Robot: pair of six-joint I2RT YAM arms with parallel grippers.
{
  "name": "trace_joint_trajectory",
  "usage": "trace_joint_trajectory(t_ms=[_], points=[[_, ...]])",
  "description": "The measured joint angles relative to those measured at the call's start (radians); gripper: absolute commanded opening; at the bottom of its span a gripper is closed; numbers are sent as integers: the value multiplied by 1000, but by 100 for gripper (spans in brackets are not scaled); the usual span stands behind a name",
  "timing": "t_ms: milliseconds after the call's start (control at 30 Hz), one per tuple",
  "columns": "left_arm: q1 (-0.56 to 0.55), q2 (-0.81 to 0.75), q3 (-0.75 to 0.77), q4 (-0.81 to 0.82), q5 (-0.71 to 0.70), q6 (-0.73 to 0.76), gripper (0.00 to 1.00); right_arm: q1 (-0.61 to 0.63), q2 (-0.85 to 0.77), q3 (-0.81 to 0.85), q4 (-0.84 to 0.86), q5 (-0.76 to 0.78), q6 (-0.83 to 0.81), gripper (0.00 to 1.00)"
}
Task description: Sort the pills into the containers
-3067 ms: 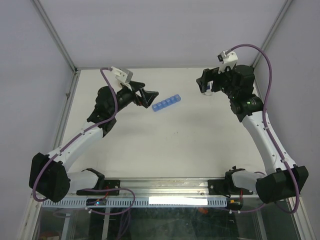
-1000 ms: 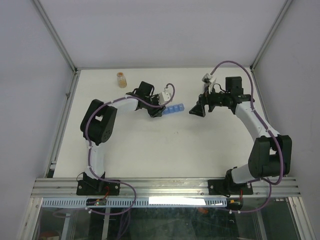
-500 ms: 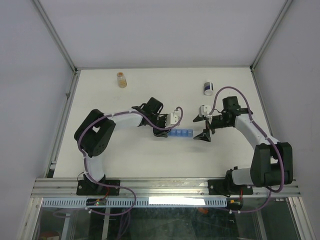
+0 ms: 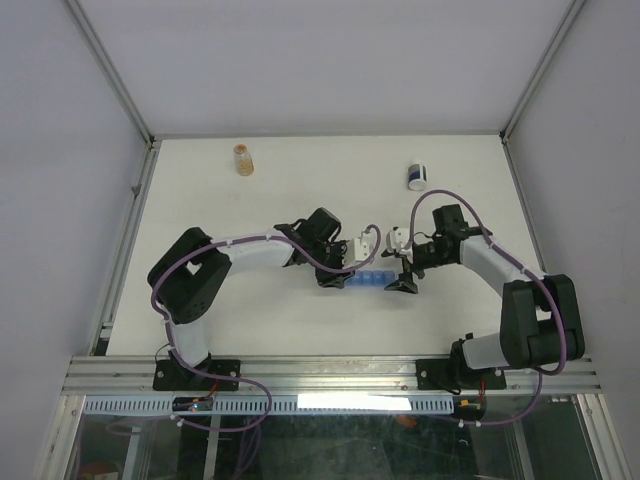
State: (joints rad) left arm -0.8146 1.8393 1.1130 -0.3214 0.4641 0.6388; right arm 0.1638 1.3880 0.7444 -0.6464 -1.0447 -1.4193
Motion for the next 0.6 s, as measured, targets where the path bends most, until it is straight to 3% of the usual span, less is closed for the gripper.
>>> trace_joint_trajectory(t_ms=[400, 600], points=[[-24, -7, -35, 51, -38, -60, 54, 30, 13, -23, 69, 84, 14, 86], [-24, -74, -136, 129, -44, -74, 55, 31, 13, -29, 80, 86, 13, 84]])
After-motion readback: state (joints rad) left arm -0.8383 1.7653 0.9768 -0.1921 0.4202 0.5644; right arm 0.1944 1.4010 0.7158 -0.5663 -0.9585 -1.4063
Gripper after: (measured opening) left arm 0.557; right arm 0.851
